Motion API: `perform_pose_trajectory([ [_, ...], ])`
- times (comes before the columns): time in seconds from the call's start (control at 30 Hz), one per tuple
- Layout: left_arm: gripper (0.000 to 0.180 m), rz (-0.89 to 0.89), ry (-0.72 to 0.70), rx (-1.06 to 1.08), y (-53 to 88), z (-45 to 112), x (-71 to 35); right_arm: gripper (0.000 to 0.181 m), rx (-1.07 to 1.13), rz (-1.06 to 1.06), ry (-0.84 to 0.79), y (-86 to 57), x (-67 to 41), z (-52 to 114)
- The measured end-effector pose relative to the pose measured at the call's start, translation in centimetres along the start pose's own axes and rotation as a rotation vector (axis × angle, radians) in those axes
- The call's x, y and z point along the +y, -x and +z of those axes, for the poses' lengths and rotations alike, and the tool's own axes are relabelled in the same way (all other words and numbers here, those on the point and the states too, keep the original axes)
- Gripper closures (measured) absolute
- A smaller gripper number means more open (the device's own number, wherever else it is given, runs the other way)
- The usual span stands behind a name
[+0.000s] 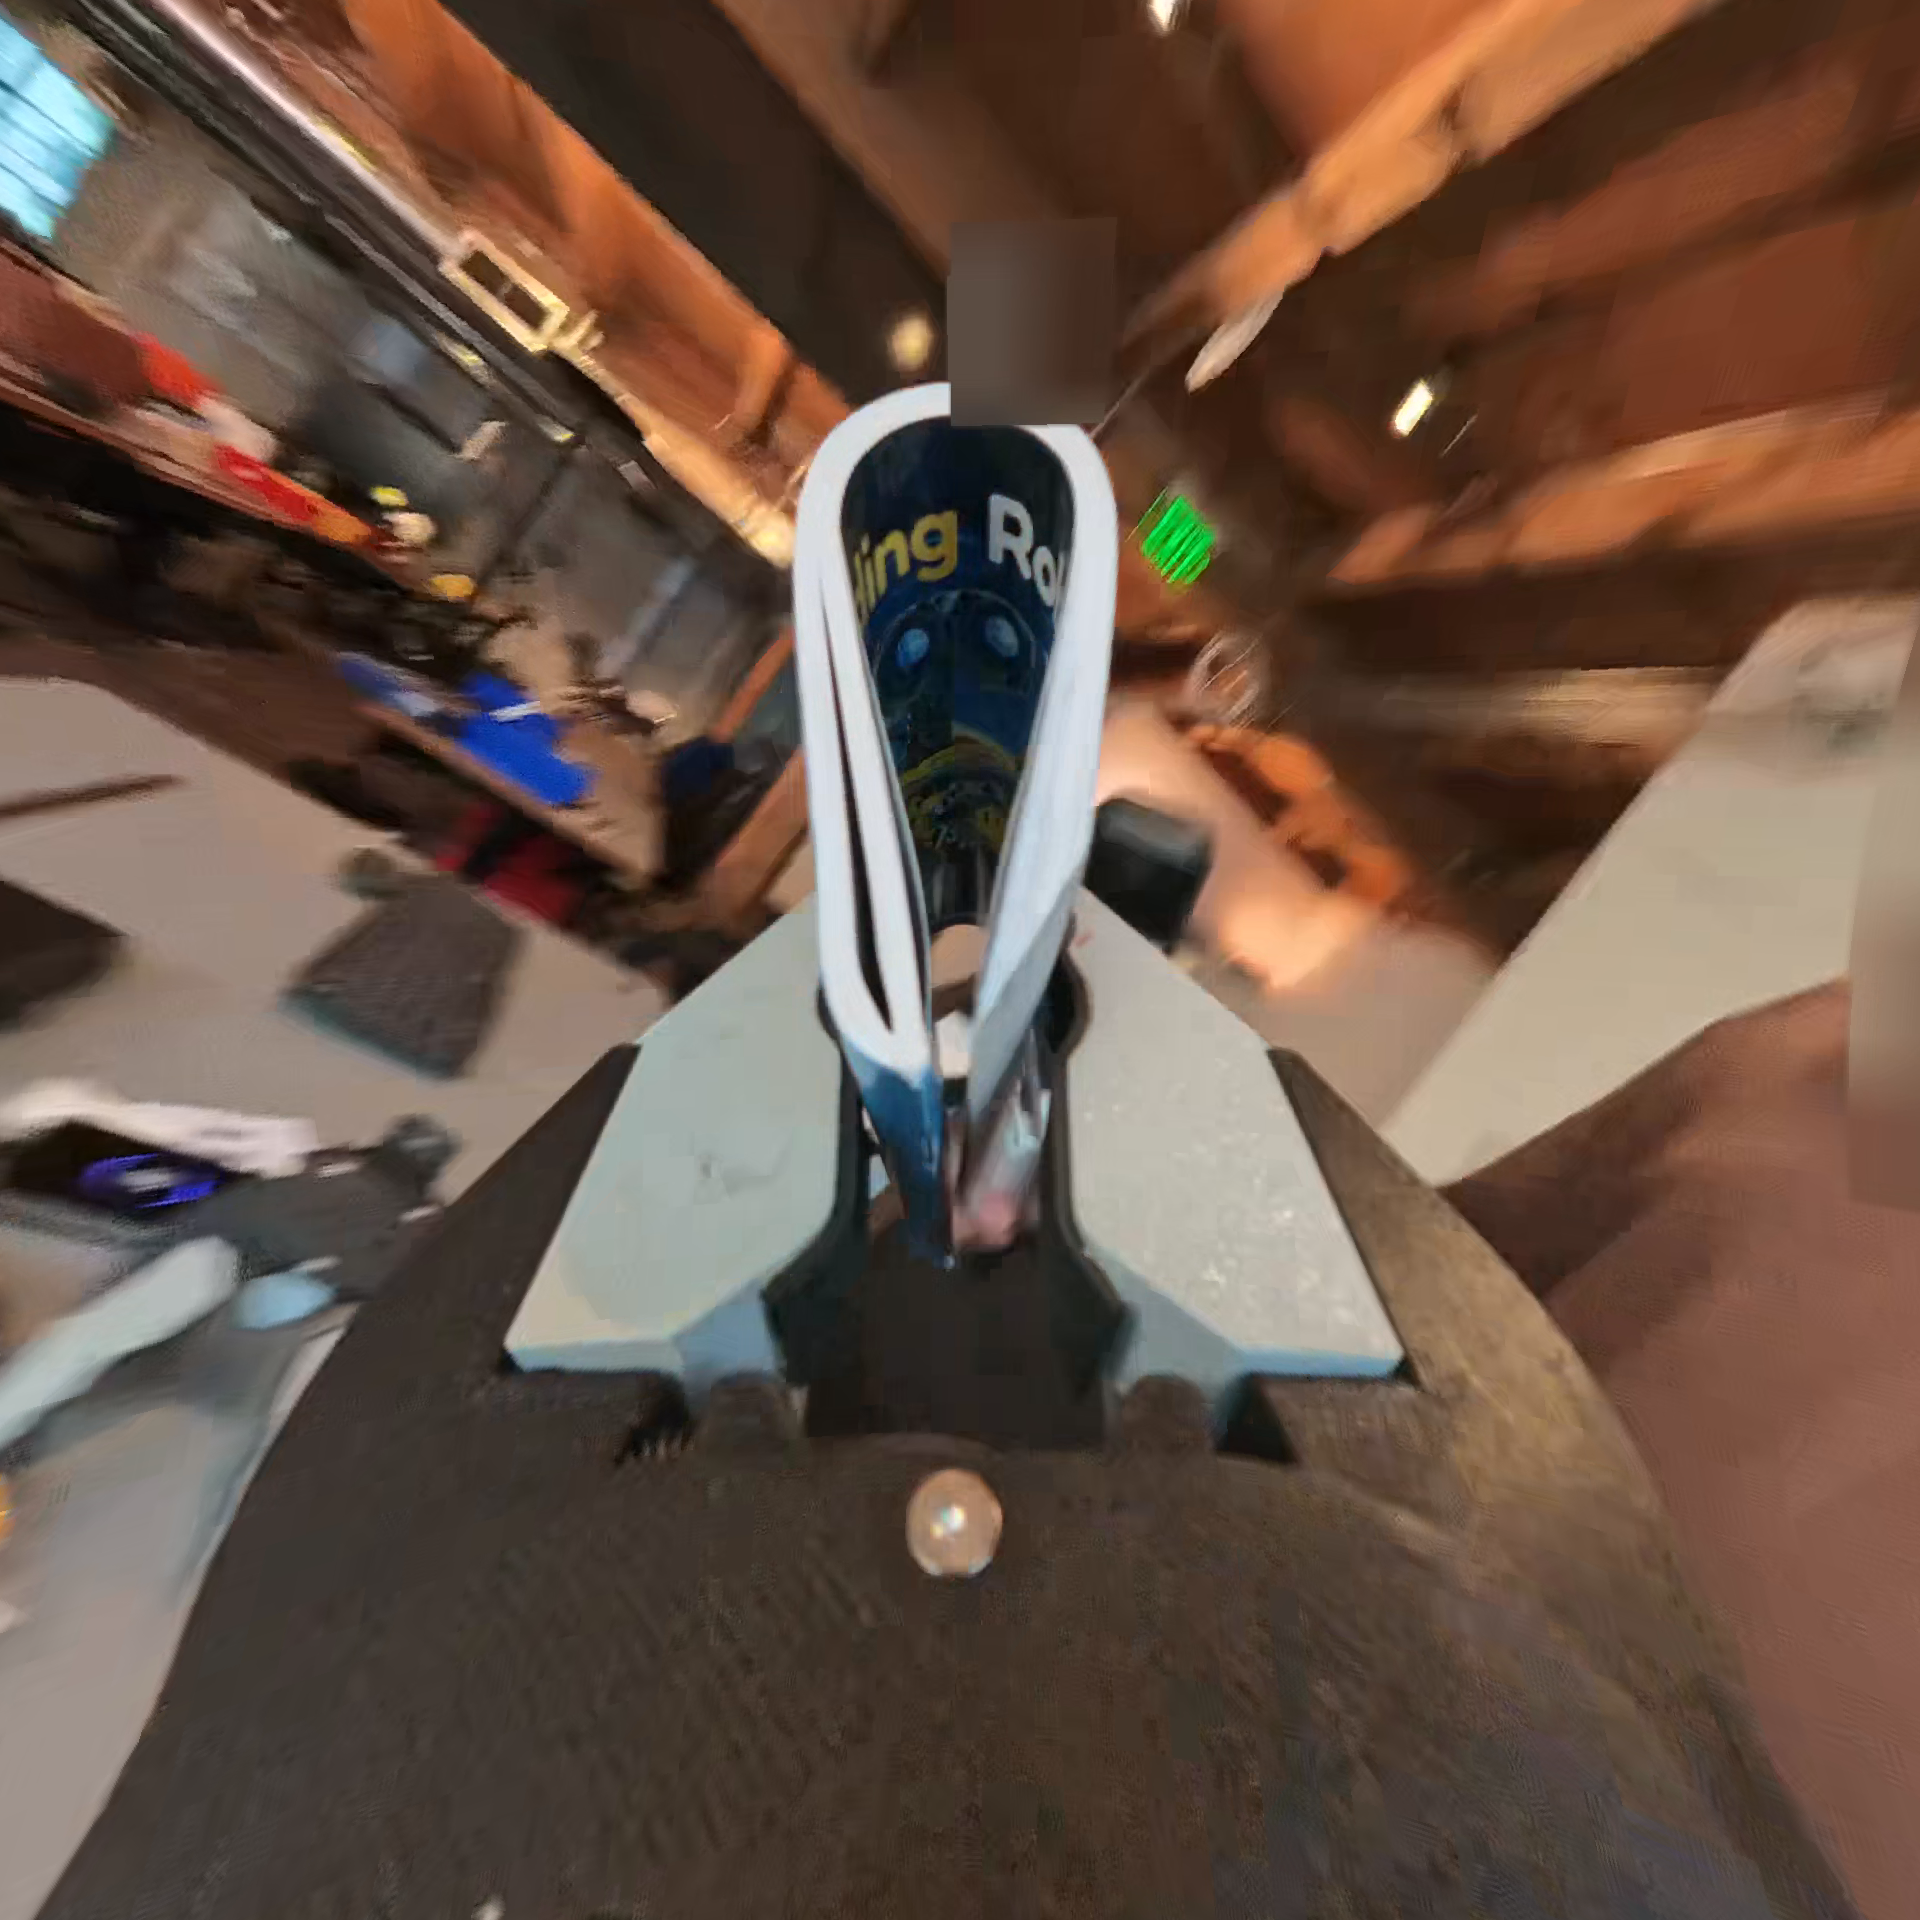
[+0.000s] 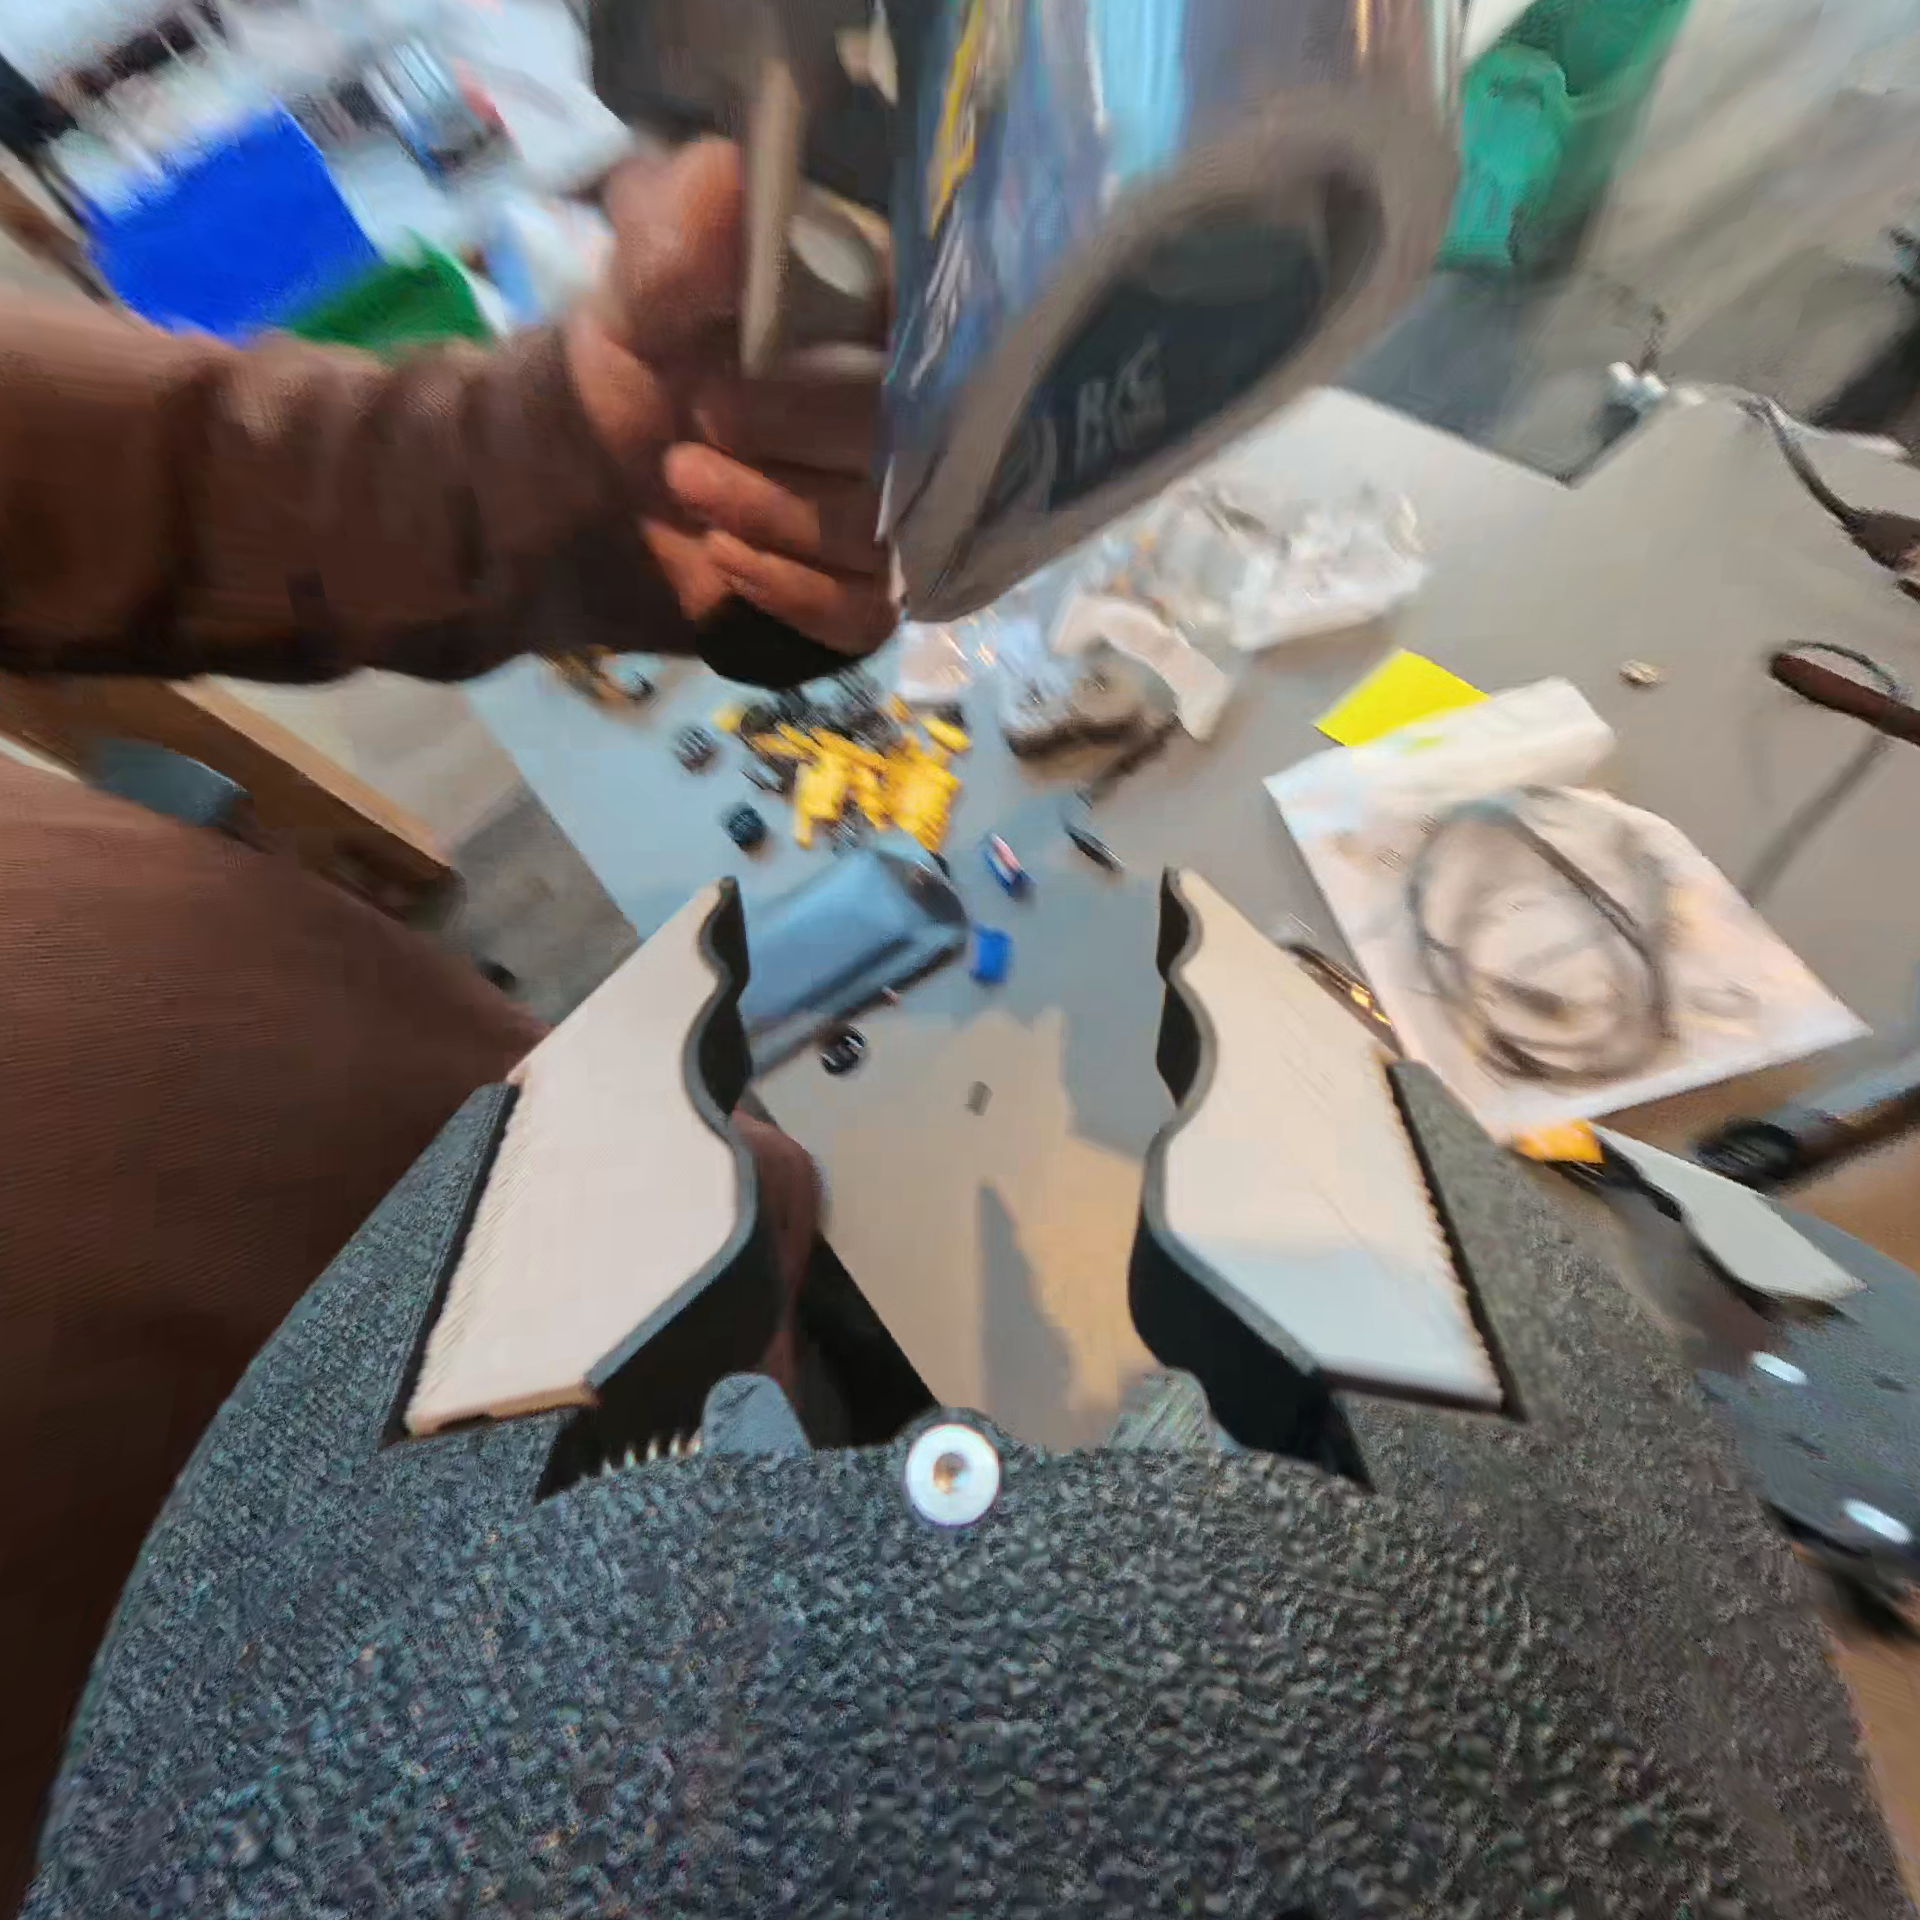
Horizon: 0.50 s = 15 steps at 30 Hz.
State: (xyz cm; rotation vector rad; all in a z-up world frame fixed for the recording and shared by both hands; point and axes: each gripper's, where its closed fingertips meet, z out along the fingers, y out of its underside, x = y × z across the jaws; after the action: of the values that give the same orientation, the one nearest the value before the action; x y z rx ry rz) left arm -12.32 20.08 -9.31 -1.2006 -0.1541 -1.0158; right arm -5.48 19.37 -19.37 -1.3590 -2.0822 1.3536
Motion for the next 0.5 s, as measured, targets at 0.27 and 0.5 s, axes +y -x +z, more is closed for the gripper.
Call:
perform_pose_trajectory([
  [0.27,0.149,-0.244,-0.169,0.081,1.0,3.1,-1.1,0.086,-0.383,0.25,-0.42,3.6,-2.8,-1.0],
  [0.5,0.148,-0.214,-0.023,0.004,1.4,8.5,1.5,0.08,-0.237,0.344,-0.467,-0.1,-2.6,1.7],
])
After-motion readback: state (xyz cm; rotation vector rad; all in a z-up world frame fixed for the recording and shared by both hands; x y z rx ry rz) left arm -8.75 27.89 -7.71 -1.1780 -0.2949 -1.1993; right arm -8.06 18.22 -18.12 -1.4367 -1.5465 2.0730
